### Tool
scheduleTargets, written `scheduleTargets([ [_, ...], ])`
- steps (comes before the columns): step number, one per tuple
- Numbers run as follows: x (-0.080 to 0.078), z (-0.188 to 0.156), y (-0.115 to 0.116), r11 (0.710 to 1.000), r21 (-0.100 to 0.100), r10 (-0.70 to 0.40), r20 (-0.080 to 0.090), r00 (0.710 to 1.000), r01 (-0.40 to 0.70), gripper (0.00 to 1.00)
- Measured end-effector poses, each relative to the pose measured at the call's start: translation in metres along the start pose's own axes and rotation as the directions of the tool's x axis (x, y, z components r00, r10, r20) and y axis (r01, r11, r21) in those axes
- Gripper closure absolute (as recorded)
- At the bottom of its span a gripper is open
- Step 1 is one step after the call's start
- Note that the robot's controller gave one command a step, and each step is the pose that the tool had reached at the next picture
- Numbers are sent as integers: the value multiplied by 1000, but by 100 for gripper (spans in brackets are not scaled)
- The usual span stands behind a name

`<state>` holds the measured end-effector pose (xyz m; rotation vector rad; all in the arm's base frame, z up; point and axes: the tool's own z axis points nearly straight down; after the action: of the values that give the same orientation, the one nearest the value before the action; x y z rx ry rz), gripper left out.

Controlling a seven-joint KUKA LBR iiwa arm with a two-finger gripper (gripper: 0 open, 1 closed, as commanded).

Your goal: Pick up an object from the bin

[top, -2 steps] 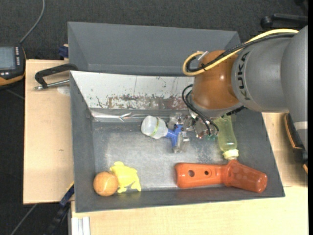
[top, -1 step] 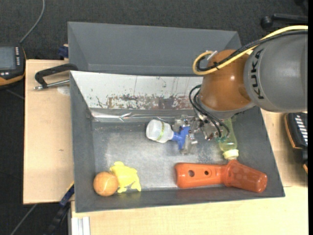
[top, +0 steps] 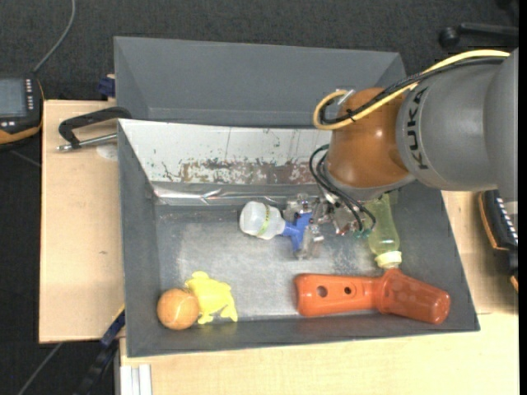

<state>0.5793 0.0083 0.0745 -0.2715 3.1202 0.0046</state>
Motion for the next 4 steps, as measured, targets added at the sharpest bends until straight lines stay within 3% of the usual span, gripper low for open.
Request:
scheduleTargets([
  [4,0,0,0,1000,0,1,0,1000,-1,100],
])
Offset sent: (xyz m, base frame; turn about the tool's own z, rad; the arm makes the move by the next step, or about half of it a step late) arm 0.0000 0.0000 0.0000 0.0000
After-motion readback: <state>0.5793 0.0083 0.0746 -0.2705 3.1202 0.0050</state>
